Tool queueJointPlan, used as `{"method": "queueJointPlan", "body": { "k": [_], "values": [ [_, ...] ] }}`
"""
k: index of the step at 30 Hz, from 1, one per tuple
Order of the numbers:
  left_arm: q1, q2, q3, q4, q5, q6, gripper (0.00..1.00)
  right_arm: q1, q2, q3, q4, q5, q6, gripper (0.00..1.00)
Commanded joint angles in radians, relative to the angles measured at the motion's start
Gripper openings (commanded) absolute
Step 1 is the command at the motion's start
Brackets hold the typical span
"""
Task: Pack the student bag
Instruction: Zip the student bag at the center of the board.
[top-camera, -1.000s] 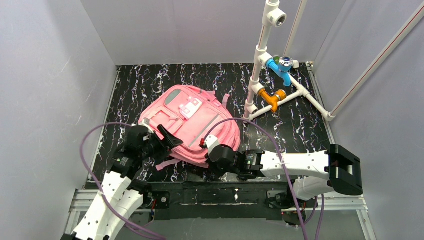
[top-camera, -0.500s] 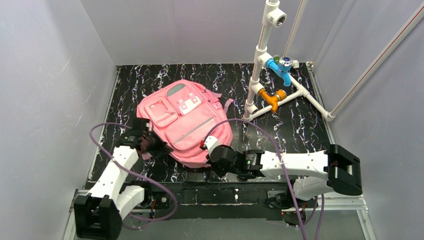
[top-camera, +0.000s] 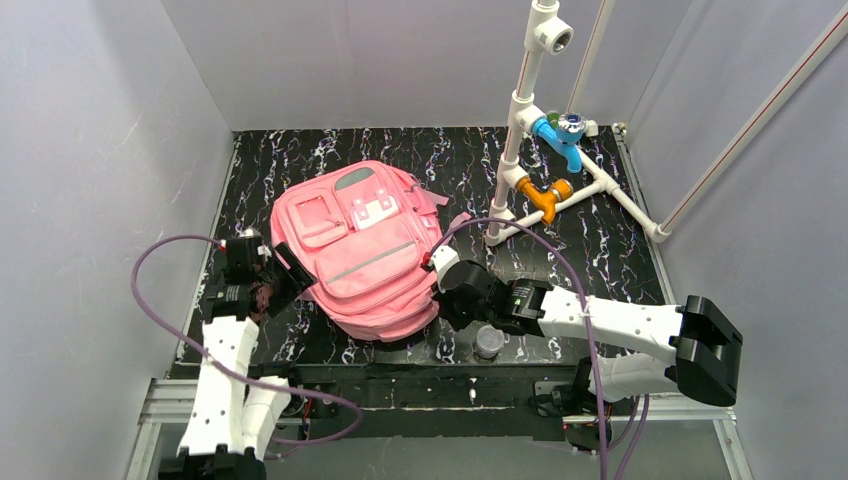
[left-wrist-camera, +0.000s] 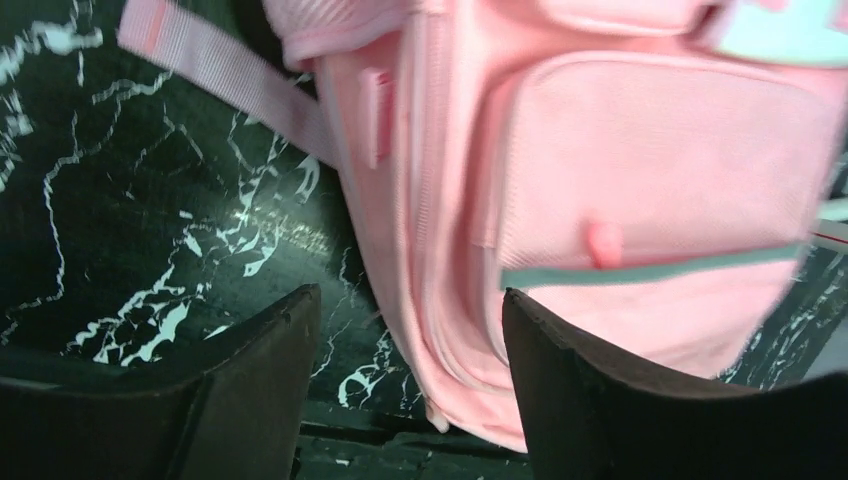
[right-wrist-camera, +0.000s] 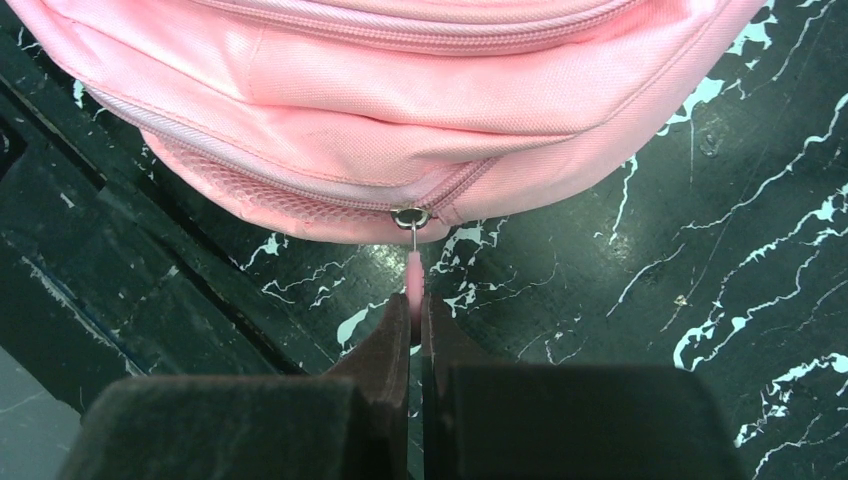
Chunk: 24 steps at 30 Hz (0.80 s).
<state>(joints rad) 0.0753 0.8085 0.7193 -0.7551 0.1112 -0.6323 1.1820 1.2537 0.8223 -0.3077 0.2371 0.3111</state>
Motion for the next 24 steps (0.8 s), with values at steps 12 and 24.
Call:
{"method": "queueJointPlan", "body": {
  "k": [12, 24],
  "values": [
    [-0.745, -0.164, 0.032, 0.216, -0.06, 0.367, 0.71, 0.001, -0.039, -0.016, 0.061, -0.115, 0.008, 0.01],
    [-1.257, 0.041, -0.198, 0.729, -0.468, 0.612, 0.6, 0.001, -0.071, -0.019, 0.101, -0.149, 0.037, 0.01]
  ]
}}
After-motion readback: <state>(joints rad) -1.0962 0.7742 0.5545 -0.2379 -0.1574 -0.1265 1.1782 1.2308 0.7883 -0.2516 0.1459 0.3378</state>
